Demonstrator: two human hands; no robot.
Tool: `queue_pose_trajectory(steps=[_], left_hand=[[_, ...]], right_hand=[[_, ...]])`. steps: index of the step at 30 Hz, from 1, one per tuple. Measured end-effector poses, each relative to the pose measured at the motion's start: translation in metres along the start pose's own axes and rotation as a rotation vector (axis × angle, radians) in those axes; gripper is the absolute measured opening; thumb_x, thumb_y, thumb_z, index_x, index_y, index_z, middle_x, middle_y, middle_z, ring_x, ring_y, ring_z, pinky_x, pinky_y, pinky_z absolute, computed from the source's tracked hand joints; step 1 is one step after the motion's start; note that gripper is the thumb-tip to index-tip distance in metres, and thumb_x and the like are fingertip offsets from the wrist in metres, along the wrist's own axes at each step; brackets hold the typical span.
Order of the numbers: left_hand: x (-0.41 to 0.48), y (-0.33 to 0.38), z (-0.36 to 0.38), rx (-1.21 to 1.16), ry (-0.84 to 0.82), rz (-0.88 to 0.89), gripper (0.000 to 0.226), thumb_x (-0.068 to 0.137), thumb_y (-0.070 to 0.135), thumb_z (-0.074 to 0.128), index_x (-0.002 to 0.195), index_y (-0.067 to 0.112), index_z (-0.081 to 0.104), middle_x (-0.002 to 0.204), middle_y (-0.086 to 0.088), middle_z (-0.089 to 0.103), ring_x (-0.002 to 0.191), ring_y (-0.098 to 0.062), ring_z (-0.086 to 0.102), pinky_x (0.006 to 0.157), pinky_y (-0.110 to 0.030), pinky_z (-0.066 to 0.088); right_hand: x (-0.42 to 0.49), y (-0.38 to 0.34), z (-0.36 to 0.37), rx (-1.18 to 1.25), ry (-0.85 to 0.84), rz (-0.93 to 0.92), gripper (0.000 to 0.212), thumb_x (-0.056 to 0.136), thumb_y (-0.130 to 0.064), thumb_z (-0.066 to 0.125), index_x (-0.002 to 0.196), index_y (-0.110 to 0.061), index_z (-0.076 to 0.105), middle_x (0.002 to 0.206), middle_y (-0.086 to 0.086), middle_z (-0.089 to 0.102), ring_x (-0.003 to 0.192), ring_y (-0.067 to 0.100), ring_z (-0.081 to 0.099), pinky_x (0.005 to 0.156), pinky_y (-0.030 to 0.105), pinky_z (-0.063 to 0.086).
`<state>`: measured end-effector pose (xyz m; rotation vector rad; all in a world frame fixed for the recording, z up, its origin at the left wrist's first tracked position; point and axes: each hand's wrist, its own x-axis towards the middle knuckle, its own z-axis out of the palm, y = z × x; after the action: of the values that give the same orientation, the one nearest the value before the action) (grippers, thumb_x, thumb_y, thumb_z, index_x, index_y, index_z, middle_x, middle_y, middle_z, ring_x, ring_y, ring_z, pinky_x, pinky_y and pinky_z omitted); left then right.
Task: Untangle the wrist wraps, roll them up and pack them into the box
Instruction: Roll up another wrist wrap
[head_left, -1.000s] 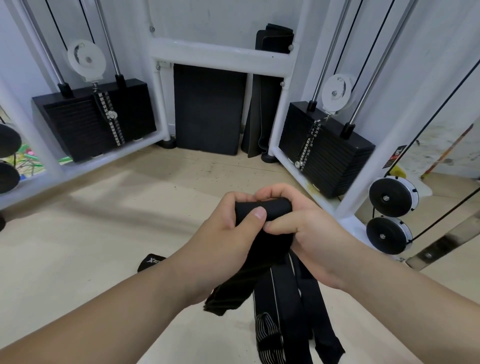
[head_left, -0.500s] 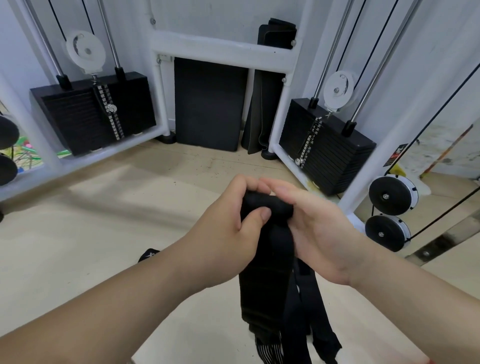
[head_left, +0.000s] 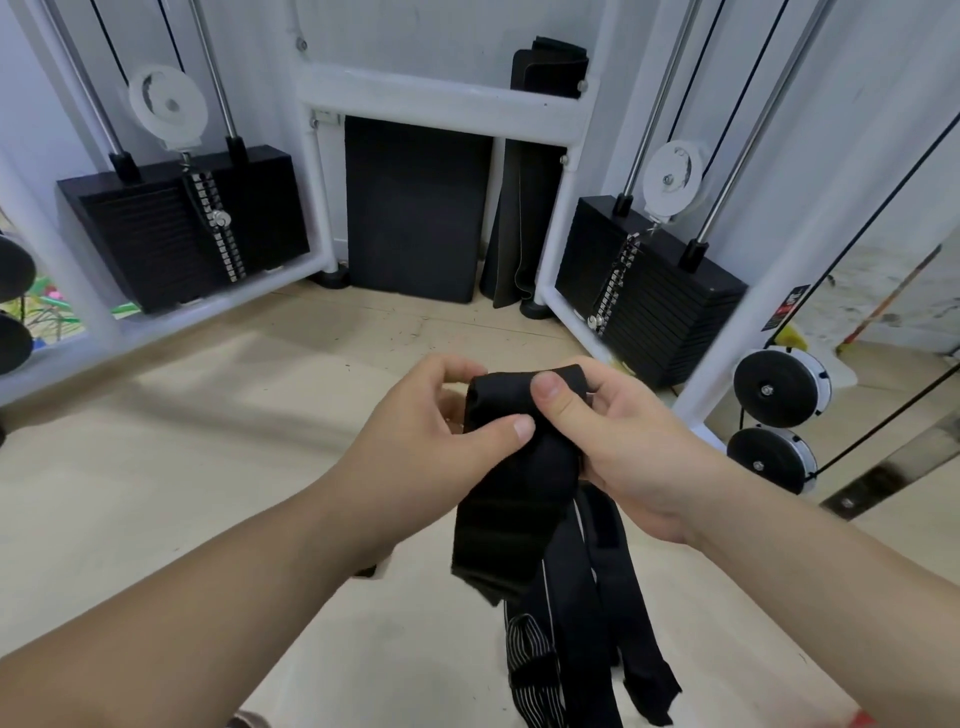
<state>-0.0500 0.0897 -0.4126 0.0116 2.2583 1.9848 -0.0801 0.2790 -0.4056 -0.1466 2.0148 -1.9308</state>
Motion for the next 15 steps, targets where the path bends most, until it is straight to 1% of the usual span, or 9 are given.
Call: queue_pose_trajectory(steps=[2, 3, 4, 6, 8, 10, 11, 13, 15], left_hand=[[0.0011, -0.0022, 0.0008, -0.106, -0.089, -0.088, 0.040, 0.086, 0.034, 0.083, 0.122, 0.028, 0.066, 0.110, 0.001, 0.080, 0.102, -0.016, 0.078, 0.096, -0.042, 0.062], [0.0019, -0.0038, 0.0013, -0.123, -0.118, -0.103, 0.042, 0.082, 0.036, 0.080, 0.121, 0.027, 0.068, 0.111, 0.001, 0.080, 0.106, -0.017, 0.077, 0.100, -0.043, 0.060], [0.0032, -0.0050, 0.0016, -0.125, -0.132, -0.110, 0.045, 0.078, 0.038, 0.076, 0.120, 0.027, 0.069, 0.112, 0.001, 0.079, 0.108, -0.018, 0.076, 0.102, -0.043, 0.058], [0.0070, -0.0061, 0.0024, -0.148, -0.139, -0.127, 0.044, 0.075, 0.046, 0.073, 0.116, 0.031, 0.071, 0.112, 0.001, 0.079, 0.111, -0.019, 0.075, 0.102, -0.043, 0.057], [0.0088, -0.0057, 0.0032, -0.197, -0.149, -0.163, 0.043, 0.078, 0.062, 0.070, 0.112, 0.036, 0.073, 0.115, 0.002, 0.079, 0.113, -0.019, 0.075, 0.102, -0.047, 0.058], [0.0072, -0.0062, 0.0046, -0.179, -0.138, -0.162, 0.042, 0.085, 0.068, 0.064, 0.114, 0.038, 0.071, 0.115, 0.004, 0.078, 0.111, -0.017, 0.075, 0.100, -0.048, 0.060], [0.0063, -0.0075, 0.0057, -0.145, -0.120, -0.143, 0.037, 0.091, 0.064, 0.064, 0.115, 0.037, 0.069, 0.113, 0.005, 0.078, 0.108, -0.016, 0.076, 0.099, -0.048, 0.061], [0.0037, -0.0072, 0.0085, -0.119, -0.083, -0.104, 0.021, 0.102, 0.049, 0.062, 0.116, 0.035, 0.066, 0.110, 0.005, 0.078, 0.104, -0.014, 0.077, 0.096, -0.045, 0.063], [0.0025, -0.0051, 0.0096, -0.135, -0.063, -0.081, 0.014, 0.104, 0.037, 0.062, 0.117, 0.032, 0.065, 0.110, 0.003, 0.077, 0.101, -0.015, 0.077, 0.090, -0.040, 0.065]], right_hand=[[-0.0010, 0.0027, 0.0000, 0.029, -0.020, -0.029, 0.033, 0.084, -0.035, 0.072, 0.109, -0.013, 0.068, 0.099, 0.011, 0.076, 0.094, 0.029, 0.076, 0.082, 0.040, 0.064], [-0.0015, 0.0039, 0.0003, 0.038, -0.031, -0.042, 0.031, 0.083, -0.031, 0.074, 0.108, -0.014, 0.068, 0.098, 0.011, 0.075, 0.090, 0.026, 0.074, 0.077, 0.037, 0.063], [-0.0017, 0.0052, 0.0000, 0.049, -0.037, -0.051, 0.031, 0.082, -0.027, 0.075, 0.108, -0.013, 0.067, 0.099, 0.011, 0.073, 0.089, 0.025, 0.073, 0.075, 0.035, 0.063], [-0.0014, 0.0064, -0.0020, 0.082, -0.042, -0.059, 0.035, 0.079, -0.019, 0.077, 0.112, -0.013, 0.066, 0.102, 0.013, 0.071, 0.091, 0.025, 0.072, 0.078, 0.034, 0.064], [-0.0016, 0.0069, -0.0040, 0.115, -0.060, -0.064, 0.036, 0.078, -0.008, 0.078, 0.112, -0.011, 0.065, 0.104, 0.015, 0.070, 0.095, 0.028, 0.073, 0.085, 0.040, 0.066], [-0.0017, 0.0071, -0.0031, 0.118, -0.072, -0.074, 0.032, 0.081, 0.006, 0.077, 0.106, -0.012, 0.067, 0.104, 0.014, 0.070, 0.095, 0.029, 0.073, 0.084, 0.043, 0.066], [-0.0013, 0.0078, -0.0023, 0.106, -0.064, -0.079, 0.032, 0.083, 0.011, 0.075, 0.103, -0.013, 0.068, 0.104, 0.013, 0.070, 0.093, 0.028, 0.074, 0.082, 0.043, 0.067], [-0.0002, 0.0102, -0.0019, 0.083, -0.039, -0.072, 0.035, 0.084, 0.017, 0.073, 0.101, -0.014, 0.068, 0.106, 0.013, 0.070, 0.090, 0.026, 0.074, 0.081, 0.043, 0.067], [0.0007, 0.0098, -0.0021, 0.077, -0.038, -0.049, 0.040, 0.083, 0.016, 0.077, 0.107, -0.015, 0.068, 0.109, 0.013, 0.070, 0.092, 0.025, 0.073, 0.084, 0.043, 0.066]])
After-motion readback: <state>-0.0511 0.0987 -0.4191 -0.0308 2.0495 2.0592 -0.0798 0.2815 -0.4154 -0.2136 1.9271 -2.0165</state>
